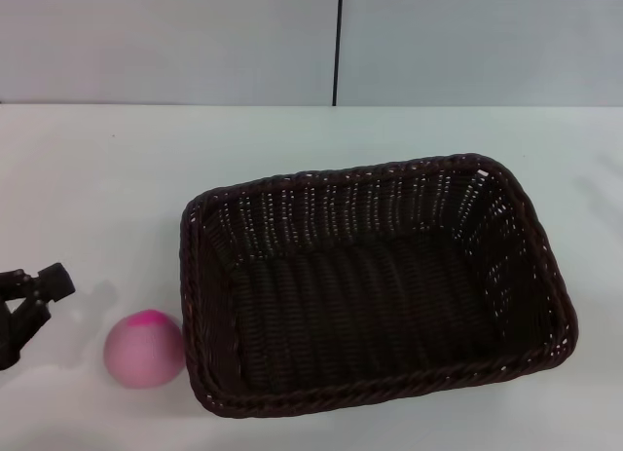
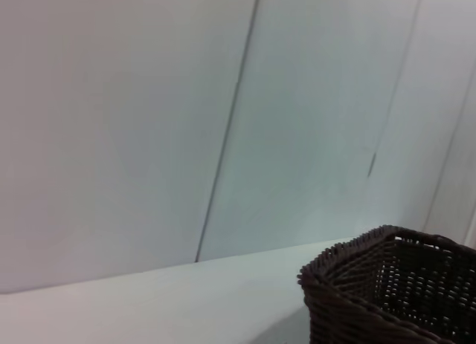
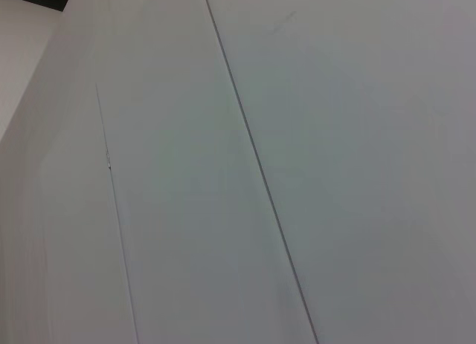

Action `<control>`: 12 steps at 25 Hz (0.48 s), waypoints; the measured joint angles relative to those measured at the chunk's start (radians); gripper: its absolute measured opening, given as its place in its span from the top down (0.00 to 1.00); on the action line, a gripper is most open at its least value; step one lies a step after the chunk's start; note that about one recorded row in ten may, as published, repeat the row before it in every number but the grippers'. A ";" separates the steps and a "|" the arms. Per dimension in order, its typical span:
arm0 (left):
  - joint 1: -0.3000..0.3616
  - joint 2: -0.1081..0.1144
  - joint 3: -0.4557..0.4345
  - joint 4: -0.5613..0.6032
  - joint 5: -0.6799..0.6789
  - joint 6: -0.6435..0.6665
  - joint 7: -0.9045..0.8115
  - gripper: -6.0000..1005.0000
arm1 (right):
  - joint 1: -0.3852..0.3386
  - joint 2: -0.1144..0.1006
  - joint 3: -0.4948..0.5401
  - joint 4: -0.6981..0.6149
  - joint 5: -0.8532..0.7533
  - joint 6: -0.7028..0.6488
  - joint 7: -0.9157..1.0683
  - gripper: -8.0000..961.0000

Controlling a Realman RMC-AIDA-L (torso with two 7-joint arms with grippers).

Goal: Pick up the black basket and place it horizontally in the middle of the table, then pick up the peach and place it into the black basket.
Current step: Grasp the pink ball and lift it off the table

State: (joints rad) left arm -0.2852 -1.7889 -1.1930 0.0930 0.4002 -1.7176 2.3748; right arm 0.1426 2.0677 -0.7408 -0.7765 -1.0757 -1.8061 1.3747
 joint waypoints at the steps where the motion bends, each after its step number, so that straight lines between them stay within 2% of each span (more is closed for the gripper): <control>1: 0.001 0.002 0.000 0.000 0.000 -0.002 -0.005 0.98 | 0.000 0.000 0.000 0.002 -0.001 0.000 -0.002 0.42; 5: 0.007 0.009 0.017 0.002 0.005 -0.002 -0.007 0.96 | 0.006 -0.002 0.001 0.025 -0.004 0.001 -0.018 0.42; 12: -0.011 -0.015 0.096 0.005 0.007 0.063 0.001 0.75 | 0.037 -0.015 0.008 0.073 -0.015 0.002 -0.028 0.42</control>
State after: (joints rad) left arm -0.2963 -1.8035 -1.0970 0.0979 0.4074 -1.6543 2.3759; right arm 0.1796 2.0528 -0.7333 -0.7032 -1.0904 -1.8040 1.3472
